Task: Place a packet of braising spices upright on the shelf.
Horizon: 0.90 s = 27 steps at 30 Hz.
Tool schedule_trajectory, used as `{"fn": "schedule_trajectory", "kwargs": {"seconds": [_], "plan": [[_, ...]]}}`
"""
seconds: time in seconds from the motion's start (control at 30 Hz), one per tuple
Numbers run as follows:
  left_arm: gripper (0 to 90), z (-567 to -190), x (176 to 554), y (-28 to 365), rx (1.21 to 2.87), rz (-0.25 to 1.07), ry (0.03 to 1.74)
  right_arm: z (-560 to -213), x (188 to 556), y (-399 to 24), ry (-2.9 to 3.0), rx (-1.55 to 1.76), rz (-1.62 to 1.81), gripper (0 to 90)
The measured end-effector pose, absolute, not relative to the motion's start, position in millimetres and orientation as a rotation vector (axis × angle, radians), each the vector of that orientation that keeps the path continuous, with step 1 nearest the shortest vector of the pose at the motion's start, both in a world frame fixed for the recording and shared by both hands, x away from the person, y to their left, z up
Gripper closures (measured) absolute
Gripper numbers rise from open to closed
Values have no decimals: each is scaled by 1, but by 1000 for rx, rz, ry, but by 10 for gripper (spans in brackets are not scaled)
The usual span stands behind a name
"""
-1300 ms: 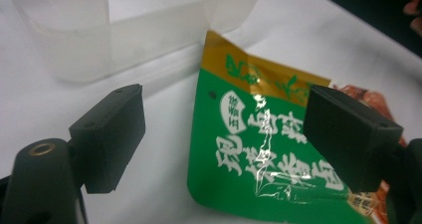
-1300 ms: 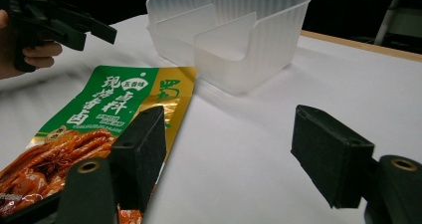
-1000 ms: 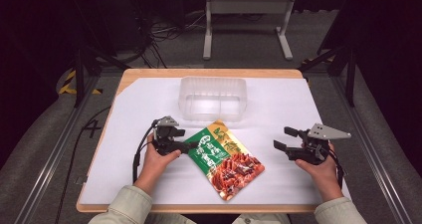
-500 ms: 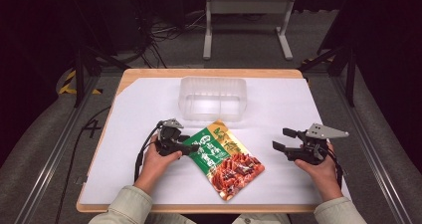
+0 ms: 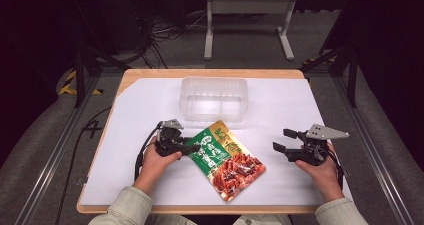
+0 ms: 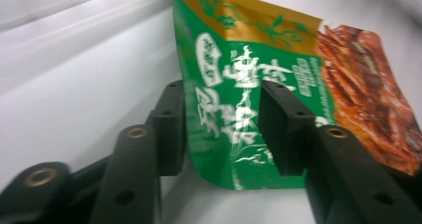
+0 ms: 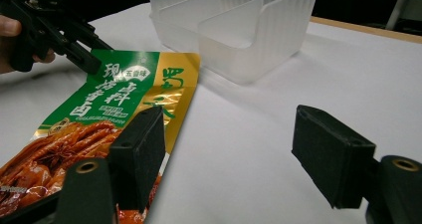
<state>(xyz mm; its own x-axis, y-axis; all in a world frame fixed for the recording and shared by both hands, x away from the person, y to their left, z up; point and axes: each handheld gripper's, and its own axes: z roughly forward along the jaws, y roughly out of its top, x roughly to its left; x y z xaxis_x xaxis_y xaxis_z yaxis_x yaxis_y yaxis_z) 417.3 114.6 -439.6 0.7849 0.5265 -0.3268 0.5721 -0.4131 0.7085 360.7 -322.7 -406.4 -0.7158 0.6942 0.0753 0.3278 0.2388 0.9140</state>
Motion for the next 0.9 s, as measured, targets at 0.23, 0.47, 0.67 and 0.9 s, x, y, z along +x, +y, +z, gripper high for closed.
{"fn": "schedule_trajectory", "kwargs": {"seconds": [0.23,0.47,0.67,0.9], "plan": [[662,-446,417,108,2142,-50,786,-406,360,-321,2170,932,1468,289],[897,-449,410,94,2244,47,707,-407,360,-319,2175,923,1443,290],[900,-450,411,96,2215,21,733,-406,359,-320,2172,926,1442,293],[900,-440,409,102,2165,-16,747,-407,360,-321,2170,934,1443,297]]}}
